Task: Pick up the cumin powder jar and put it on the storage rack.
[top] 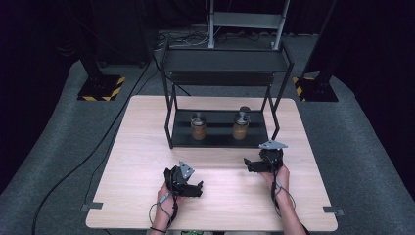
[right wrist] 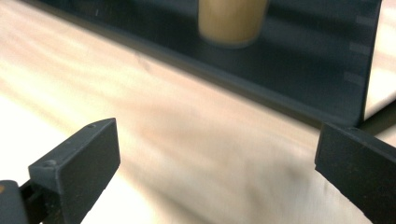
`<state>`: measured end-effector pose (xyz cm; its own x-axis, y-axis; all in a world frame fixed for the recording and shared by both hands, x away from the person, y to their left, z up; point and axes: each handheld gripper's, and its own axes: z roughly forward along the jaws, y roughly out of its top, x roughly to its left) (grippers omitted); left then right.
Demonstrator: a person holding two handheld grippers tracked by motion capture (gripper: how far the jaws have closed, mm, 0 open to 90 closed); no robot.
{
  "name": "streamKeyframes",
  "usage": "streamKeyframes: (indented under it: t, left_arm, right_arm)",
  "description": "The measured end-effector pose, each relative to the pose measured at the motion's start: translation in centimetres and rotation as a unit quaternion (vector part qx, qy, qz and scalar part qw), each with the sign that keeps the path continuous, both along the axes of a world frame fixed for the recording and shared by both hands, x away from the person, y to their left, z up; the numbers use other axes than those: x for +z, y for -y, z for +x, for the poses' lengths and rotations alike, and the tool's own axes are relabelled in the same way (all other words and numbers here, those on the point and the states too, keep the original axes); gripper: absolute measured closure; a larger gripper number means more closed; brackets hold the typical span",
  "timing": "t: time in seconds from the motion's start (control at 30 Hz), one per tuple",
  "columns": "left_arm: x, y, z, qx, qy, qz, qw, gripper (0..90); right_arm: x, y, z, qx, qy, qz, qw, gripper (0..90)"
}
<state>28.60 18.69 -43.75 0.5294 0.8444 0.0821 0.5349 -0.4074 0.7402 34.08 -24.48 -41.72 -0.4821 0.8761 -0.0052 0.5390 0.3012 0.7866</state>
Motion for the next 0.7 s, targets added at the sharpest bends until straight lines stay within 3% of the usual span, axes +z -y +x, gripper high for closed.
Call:
streamKeyframes:
  t: [0.2,0.3,0.5,0.57,0.7]
  left_arm:
    - [0.0,0.0,0.0,0.000,0.000,0.000,1.0000,1.9]
    - [0.0,0.0,0.0,-0.001,0.000,0.000,1.0000,1.9]
    - [0.0,0.1,0.0,0.000,0.000,0.000,1.0000,1.8]
    - [0.0,0.1,0.0,0.000,0.000,0.000,1.0000,1.8]
    - [0.0,0.1,0.0,0.000,0.000,0.000,1.0000,1.8]
  right_arm:
    - [-1.1,1.3,-2.6,-0.009,-0.016,0.001,0.9998,0.0]
    - [-1.0,1.7,-3.9,-0.012,-0.006,-0.003,0.9999,0.0]
    - [-1.5,2.7,-4.6,-0.016,-0.019,0.009,0.9997,0.0]
    - [-1.8,3.1,-5.0,-0.018,-0.016,0.022,0.9995,0.0]
    - [-2.0,3.2,-5.2,-0.016,-0.011,0.023,0.9995,0.0]
